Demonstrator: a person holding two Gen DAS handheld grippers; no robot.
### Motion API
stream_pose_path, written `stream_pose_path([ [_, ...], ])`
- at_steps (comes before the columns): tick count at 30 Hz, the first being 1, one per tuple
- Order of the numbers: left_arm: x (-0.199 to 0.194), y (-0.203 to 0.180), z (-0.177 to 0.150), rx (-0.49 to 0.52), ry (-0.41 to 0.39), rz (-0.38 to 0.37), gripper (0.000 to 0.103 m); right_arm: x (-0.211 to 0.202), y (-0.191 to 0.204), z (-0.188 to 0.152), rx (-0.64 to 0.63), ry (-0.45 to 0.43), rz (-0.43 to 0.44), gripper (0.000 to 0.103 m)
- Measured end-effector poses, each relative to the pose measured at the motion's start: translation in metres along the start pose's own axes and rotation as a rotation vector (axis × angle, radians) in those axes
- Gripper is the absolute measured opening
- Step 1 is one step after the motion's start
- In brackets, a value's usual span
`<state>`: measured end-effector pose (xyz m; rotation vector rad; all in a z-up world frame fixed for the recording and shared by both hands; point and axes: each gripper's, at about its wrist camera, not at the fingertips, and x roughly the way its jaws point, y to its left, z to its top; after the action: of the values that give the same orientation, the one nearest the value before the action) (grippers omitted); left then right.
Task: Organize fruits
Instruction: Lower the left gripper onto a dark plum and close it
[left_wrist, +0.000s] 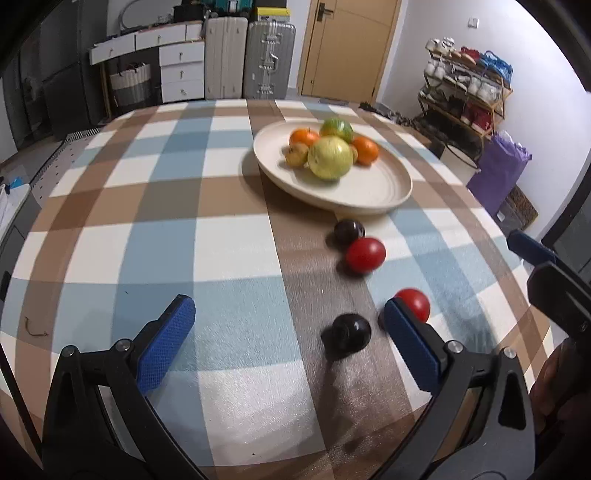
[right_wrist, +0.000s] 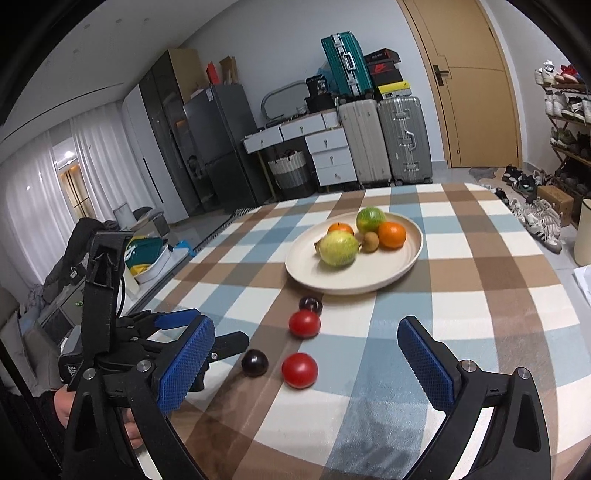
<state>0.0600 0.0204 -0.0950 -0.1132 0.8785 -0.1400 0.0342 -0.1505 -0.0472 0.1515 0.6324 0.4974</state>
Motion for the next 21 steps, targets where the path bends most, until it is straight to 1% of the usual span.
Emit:
stream_pose_path([
  [6, 0.017, -0.001, -0.005, 0.014, 0.049, 0.008, 0.102, 0.008, -0.006, -0.004, 0.018, 0.023, -0.001, 0.101],
  [9, 0.021, 0.001, -0.004, 0.007, 0.061, -0.01, 0.102, 0.01, -0.009, -0.003, 0.026, 0.029, -0.001, 0.101],
  [16, 0.027, -0.009, -0.004, 0.054, 0.091, 0.012, 0.101, 0.012, -0.012, -0.003, 0.034, 0.035, 0.006, 0.101],
  [17, 0.027, -0.01, -0.004, 0.055, 0.089, 0.007, 0.1, 0.013, -0.012, -0.003, 0.034, 0.036, 0.006, 0.101],
  [19, 0.026, -0.01, -0.004, 0.055, 0.082, -0.009, 0.095, 0.013, -0.012, -0.003, 0.036, 0.035, 0.007, 0.101],
  [21, 0.025, -0.01, -0.005, 0.057, 0.078, -0.008, 0.09, 0.013, -0.012, -0.003, 0.036, 0.036, 0.005, 0.101],
])
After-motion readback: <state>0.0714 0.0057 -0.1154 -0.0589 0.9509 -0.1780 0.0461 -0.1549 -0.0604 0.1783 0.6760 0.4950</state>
